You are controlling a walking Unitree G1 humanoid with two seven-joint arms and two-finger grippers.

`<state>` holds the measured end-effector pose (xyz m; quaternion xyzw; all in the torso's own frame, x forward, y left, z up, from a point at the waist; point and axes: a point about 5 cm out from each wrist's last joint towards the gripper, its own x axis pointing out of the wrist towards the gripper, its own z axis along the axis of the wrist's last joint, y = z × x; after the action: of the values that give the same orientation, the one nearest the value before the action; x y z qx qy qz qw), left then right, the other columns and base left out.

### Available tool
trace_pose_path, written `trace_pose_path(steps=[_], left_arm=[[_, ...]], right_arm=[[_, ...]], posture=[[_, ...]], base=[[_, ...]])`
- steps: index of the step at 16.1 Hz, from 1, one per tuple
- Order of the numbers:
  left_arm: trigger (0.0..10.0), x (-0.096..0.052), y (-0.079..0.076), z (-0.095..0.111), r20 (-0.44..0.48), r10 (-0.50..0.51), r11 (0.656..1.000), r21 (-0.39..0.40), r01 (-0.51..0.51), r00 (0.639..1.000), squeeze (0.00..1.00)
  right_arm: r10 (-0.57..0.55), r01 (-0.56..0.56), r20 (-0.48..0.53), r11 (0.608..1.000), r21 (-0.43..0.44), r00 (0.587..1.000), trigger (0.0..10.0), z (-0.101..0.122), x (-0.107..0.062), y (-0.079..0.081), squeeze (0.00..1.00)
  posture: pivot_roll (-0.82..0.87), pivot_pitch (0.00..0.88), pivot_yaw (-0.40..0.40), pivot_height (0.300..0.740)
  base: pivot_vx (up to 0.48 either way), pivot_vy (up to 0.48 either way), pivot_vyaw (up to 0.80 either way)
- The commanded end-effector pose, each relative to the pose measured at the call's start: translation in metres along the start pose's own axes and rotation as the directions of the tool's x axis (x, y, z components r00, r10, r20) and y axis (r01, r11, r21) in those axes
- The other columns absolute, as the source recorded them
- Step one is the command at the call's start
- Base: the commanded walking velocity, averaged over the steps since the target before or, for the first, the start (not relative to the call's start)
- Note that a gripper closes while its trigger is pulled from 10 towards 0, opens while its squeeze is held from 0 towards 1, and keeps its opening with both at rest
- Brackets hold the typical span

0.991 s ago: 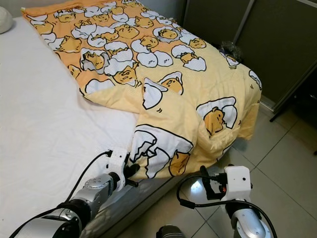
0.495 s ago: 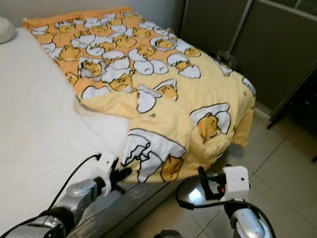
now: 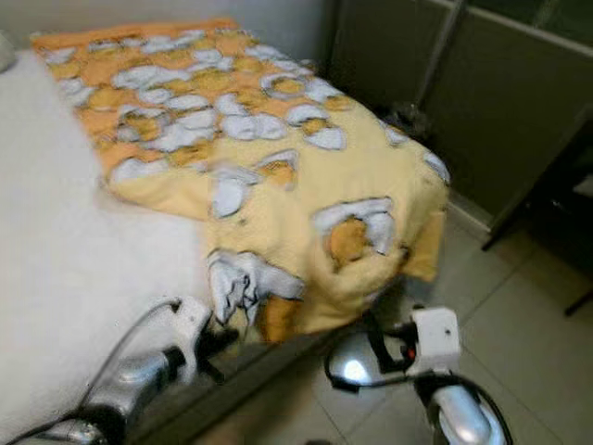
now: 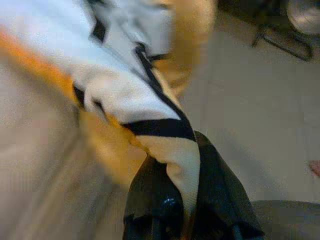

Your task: Clean up the room

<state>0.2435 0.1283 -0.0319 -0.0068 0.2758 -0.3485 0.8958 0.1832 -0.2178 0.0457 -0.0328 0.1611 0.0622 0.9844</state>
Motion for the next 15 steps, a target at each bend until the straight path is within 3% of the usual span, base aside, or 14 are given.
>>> trace_pose_path(steps=[1, 5, 10, 13, 15], left_arm=[[0.0, -0.003, 0.003, -0.001, -0.013, -0.006, 0.999, 0.032, 0.007, 1.000, 0.00], [0.0, -0.006, 0.011, 0.005, -0.008, 0.009, 0.998, 0.067, -0.009, 1.000, 0.00], [0.0, -0.006, 0.008, 0.007, -0.043, -0.066, 0.983, 0.166, 0.072, 0.997, 0.00], [0.0, -0.004, -0.004, 0.005, -0.088, -0.196, 0.949, 0.235, 0.211, 0.977, 0.00], [0.0, 0.002, -0.017, 0.013, -0.069, -0.325, 0.913, 0.238, 0.331, 0.943, 0.00]], right_arm=[[-0.002, 0.002, 0.010, 1.000, 0.018, 1.000, 10.0, 0.002, 0.001, -0.001, 0.00], [-0.007, 0.007, 0.008, 1.000, 0.019, 1.000, 10.0, 0.000, 0.002, -0.003, 0.00], [-0.008, 0.008, 0.004, 1.000, 0.025, 1.000, 10.0, -0.002, 0.003, -0.003, 0.00], [-0.003, 0.003, 0.003, 1.000, 0.026, 1.000, 10.0, -0.002, 0.004, -0.003, 0.00], [0.002, -0.002, 0.001, 1.000, 0.025, 1.000, 10.0, -0.002, 0.005, -0.004, 0.00]], posture=[[-0.23, 0.000, -0.036, 0.740], [-0.23, 0.000, -0.032, 0.740], [-0.23, 0.000, -0.024, 0.740], [-0.23, 0.000, -0.024, 0.740], [-0.23, 0.000, -0.026, 0.740]], base=[[0.000, 0.000, 0.00], [0.000, 0.000, 0.00], [0.000, 0.000, 0.00], [0.000, 0.000, 0.00], [0.000, 0.000, 0.00]])
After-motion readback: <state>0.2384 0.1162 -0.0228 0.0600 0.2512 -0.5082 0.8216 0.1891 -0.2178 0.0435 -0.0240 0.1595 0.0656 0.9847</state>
